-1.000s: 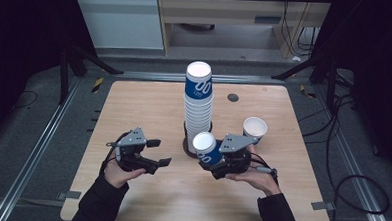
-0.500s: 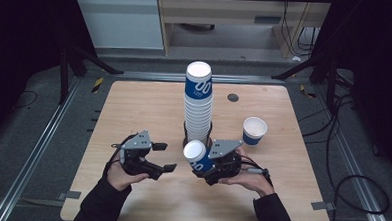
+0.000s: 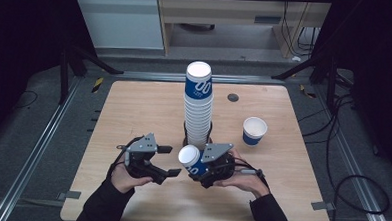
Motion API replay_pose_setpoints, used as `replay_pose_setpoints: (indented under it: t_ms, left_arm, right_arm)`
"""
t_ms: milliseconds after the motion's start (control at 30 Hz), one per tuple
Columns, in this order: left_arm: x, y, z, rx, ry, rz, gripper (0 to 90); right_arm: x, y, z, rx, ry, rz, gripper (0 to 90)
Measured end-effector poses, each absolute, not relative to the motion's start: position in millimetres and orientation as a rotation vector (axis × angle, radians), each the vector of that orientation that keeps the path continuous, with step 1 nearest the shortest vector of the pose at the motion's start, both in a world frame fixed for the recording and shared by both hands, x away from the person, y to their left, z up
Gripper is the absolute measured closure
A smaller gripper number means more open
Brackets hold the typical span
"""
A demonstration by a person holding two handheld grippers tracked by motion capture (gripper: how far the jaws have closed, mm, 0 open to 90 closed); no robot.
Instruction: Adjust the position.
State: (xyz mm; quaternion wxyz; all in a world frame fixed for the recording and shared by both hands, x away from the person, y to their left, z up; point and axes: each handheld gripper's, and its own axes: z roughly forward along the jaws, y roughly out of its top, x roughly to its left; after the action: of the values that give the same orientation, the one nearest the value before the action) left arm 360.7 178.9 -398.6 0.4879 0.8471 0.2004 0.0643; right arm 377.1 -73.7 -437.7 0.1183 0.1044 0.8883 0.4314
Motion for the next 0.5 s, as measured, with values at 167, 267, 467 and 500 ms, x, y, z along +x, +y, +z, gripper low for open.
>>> replay_pose_setpoints:
  t_ms: [167,267,467,500]
  left_arm:
    - [359.6,175.0,-400.1,2.067,0.479,0.144,16.3]
    - [359.5,170.8,-402.8,2.084,0.474,0.136,16.1]
    - [359.6,165.4,-407.3,2.106,0.472,0.117,16.0]
    - [359.9,165.1,-407.9,2.107,0.472,0.115,16.1]
  right_arm:
    - [374.6,-65.8,-439.4,0.273,2.611,1.252,20.5]
    - [373.5,-61.4,-441.4,0.259,2.62,1.235,20.5]
    - [371.7,-54.3,-443.9,0.234,2.63,1.23,20.5]
    - [371.3,-53.1,-444.3,0.224,2.629,1.225,20.5]
